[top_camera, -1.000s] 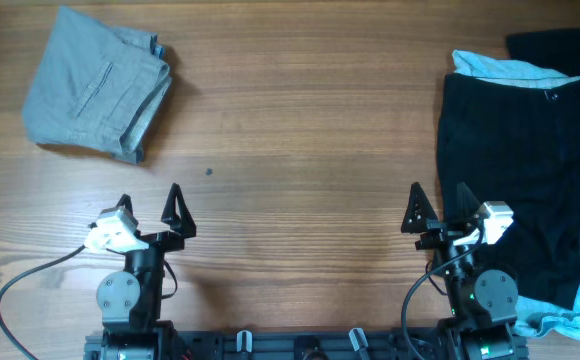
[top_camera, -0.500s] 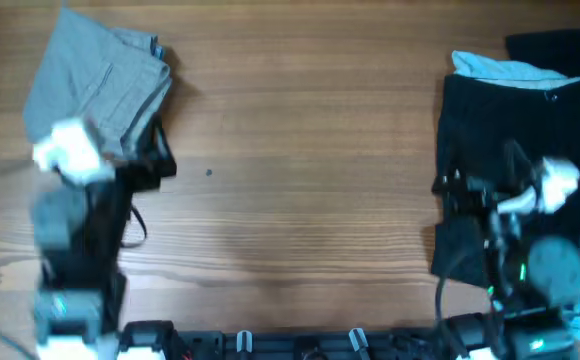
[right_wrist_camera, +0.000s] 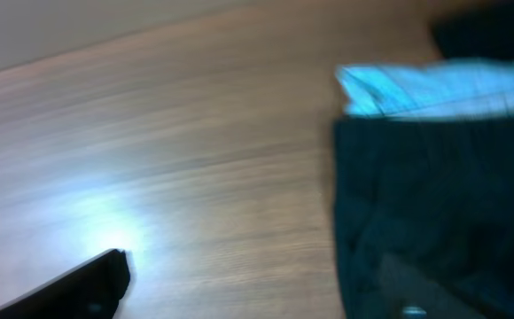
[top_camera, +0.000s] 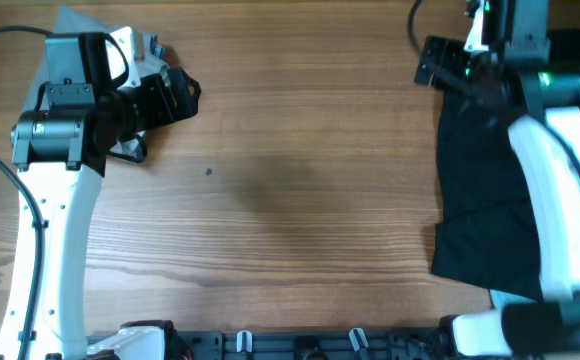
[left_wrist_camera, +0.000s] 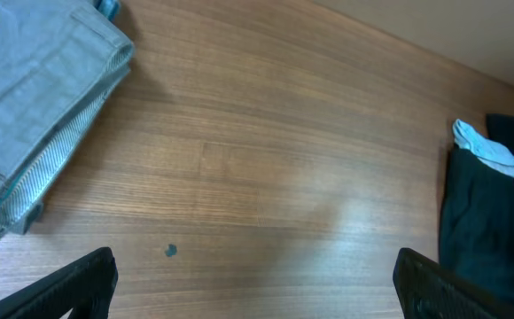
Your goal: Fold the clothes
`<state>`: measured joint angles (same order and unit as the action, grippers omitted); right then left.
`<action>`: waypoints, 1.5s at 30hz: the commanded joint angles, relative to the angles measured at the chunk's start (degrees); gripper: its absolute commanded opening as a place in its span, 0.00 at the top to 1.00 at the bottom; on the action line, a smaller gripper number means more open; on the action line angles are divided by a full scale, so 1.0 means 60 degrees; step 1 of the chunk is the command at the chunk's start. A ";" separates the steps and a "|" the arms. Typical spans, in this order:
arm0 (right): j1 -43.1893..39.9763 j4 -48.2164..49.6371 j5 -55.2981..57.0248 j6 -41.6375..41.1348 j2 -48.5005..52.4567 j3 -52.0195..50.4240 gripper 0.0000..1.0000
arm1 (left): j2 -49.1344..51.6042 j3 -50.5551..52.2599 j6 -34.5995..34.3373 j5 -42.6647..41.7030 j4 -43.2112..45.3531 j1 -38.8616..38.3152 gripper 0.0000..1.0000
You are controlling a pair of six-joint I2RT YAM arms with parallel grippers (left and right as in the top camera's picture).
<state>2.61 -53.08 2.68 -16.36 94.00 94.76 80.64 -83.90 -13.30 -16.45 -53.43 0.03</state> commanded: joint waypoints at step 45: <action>0.7537 0.2055 -0.1279 0.0131 0.1202 0.0175 0.20 | -0.3005 -0.1024 0.0087 0.5741 -0.0084 -0.0025 0.00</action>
<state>44.10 -40.27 -14.50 -15.35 100.42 95.07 65.30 -89.23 -12.93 12.99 -54.83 0.05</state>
